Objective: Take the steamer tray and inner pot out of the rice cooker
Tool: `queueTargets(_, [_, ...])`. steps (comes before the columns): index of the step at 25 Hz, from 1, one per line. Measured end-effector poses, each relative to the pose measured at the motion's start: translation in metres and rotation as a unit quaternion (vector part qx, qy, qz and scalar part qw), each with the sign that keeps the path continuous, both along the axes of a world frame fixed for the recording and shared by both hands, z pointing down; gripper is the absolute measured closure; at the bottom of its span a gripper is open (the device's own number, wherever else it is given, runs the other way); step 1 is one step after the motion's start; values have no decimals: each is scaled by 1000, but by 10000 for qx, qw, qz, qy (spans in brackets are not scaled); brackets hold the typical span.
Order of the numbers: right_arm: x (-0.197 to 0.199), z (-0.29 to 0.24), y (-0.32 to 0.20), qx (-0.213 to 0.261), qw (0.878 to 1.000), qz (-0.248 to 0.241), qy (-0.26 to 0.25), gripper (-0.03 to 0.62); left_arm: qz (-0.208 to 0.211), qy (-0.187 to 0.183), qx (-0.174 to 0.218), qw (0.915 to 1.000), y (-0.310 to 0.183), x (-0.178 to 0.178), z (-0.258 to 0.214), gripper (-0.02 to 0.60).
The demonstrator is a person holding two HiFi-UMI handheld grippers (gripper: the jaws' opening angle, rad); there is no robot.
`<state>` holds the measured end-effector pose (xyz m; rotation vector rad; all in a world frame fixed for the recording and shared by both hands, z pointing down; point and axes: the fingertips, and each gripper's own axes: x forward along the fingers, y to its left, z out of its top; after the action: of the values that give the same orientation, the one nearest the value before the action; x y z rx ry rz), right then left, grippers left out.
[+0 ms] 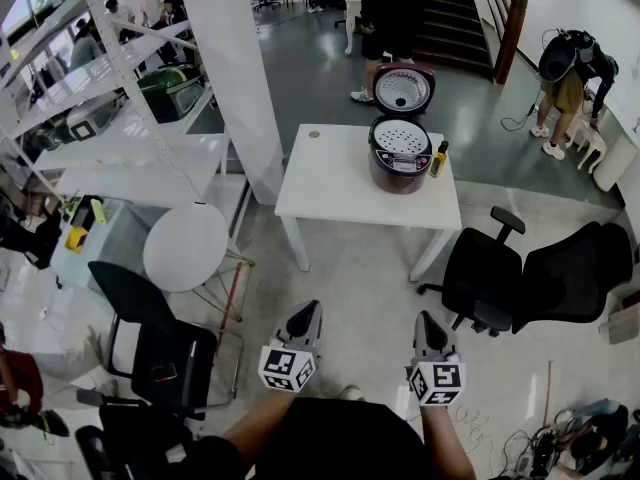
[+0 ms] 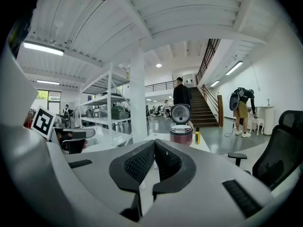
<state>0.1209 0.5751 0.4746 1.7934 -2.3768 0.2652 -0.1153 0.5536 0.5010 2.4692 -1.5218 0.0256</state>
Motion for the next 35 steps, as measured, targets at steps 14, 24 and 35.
queueTargets(14, [19,4,-8,9,9998,52,-180,592,228,47,65,9997,-15,24,0,575])
queueTargets(24, [28,4,-2,-62,9998,19,-196,589,360,24,72,9993,-11,28,-2,575])
queueTargets(35, [31,26,6,-440,9989,14,-149,368,593,-65,-364,9976,-12,25,20,378])
